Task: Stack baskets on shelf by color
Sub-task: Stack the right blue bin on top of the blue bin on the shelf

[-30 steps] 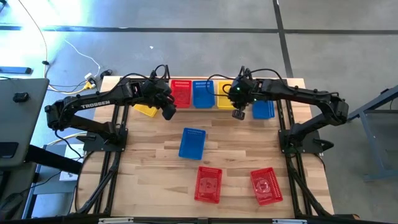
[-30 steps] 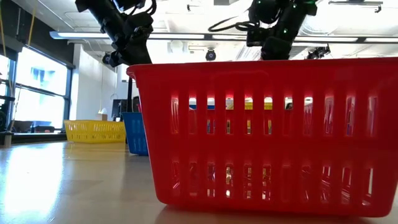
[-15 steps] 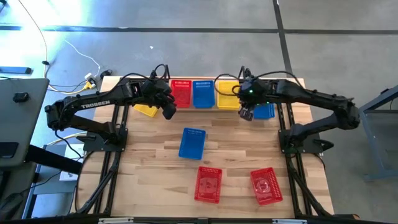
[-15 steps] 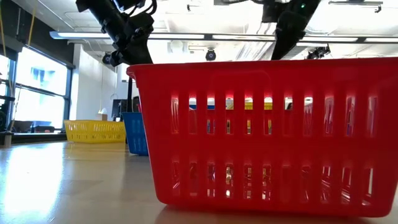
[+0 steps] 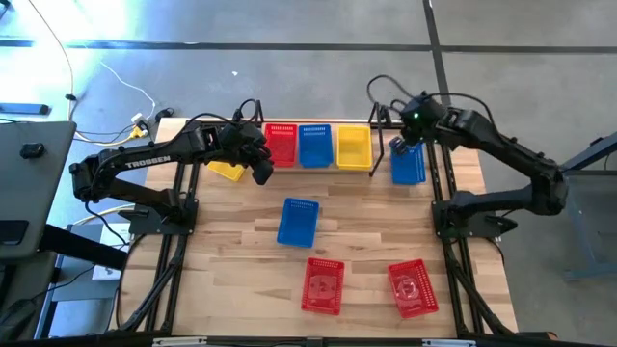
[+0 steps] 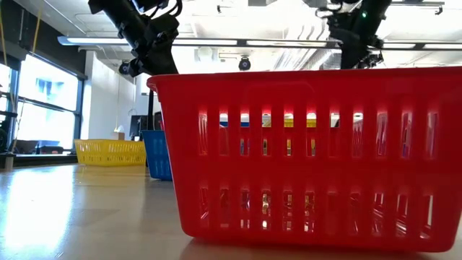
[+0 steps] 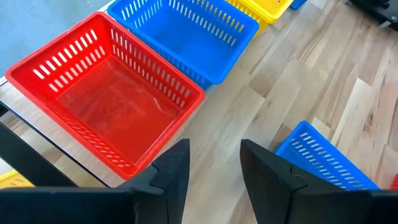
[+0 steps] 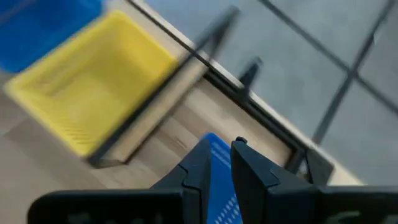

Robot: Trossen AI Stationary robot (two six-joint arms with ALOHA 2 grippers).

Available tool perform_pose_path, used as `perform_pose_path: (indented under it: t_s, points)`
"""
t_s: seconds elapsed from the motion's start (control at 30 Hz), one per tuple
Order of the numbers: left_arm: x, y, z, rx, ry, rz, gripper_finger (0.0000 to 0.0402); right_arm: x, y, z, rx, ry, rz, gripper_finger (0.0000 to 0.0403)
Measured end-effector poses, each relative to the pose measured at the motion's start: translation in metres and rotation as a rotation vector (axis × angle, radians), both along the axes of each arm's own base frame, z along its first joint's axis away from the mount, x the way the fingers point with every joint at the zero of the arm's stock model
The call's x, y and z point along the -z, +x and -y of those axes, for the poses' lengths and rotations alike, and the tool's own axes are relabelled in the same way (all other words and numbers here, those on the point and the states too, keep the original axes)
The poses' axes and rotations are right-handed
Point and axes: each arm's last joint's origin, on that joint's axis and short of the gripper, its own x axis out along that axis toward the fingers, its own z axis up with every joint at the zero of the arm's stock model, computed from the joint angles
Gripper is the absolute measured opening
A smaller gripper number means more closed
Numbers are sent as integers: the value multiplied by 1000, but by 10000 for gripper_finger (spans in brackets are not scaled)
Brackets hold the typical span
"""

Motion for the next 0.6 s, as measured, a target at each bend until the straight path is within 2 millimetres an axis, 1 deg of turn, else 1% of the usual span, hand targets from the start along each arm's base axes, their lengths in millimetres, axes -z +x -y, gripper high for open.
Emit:
perform_pose_path:
  t_s: [0.17, 0.4, 0.6]
  points:
    - [0, 0, 0, 18, 15, -8, 131, 4, -24, 20, 173, 103, 39, 48]
    - [0, 0, 0, 19, 15, -9, 131, 10, -50, 45, 335, 243, 127, 48]
    - [0, 0, 0, 20, 16, -8, 131, 21, -46, 58, 360, 348, 165, 48]
